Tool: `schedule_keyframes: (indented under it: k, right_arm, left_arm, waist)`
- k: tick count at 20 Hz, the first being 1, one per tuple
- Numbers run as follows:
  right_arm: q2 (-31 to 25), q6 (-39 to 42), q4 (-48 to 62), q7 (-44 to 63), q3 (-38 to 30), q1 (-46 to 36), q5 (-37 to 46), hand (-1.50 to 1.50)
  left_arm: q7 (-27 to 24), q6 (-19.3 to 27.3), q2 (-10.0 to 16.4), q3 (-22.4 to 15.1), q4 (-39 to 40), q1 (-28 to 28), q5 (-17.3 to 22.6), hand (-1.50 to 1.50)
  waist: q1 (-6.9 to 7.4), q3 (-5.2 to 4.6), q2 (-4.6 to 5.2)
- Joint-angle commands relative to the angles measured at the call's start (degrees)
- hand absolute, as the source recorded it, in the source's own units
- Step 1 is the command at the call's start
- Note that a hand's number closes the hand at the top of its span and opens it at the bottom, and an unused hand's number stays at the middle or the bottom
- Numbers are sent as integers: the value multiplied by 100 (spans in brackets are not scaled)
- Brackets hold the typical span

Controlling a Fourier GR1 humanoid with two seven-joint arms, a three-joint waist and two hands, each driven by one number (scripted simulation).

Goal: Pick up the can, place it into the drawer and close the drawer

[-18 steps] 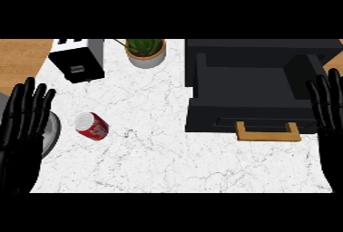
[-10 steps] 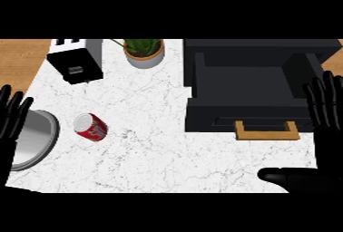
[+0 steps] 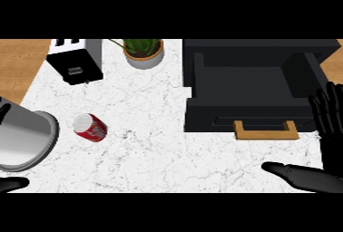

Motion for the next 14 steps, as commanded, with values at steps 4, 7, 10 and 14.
schedule_keyframes:
  k: [4, 7, 10, 14]
  right_arm:
    - [203, -24, 135, -151, 117, 170, 118, -150]
    - [55, 132, -64, -156, -170, 335, -84, -150]
    - [-254, 307, 112, -16, -538, -98, -421, -150]
    - [187, 122, -829, 235, 142, 688, 108, -150]
  left_arm:
    - [124, -286, -7, 180, 355, -343, 103, -150]
    - [-104, -309, -277, 25, 389, -122, -216, -150]
    - [-219, -268, -206, -93, 1135, -598, -474, -150]
    - [-47, -191, -445, -339, 595, -265, -732, -150]
  waist:
    - [-8, 0, -1]
    - [-8, 0, -3]
    - [-16, -1, 3]
    - [-18, -1, -6]
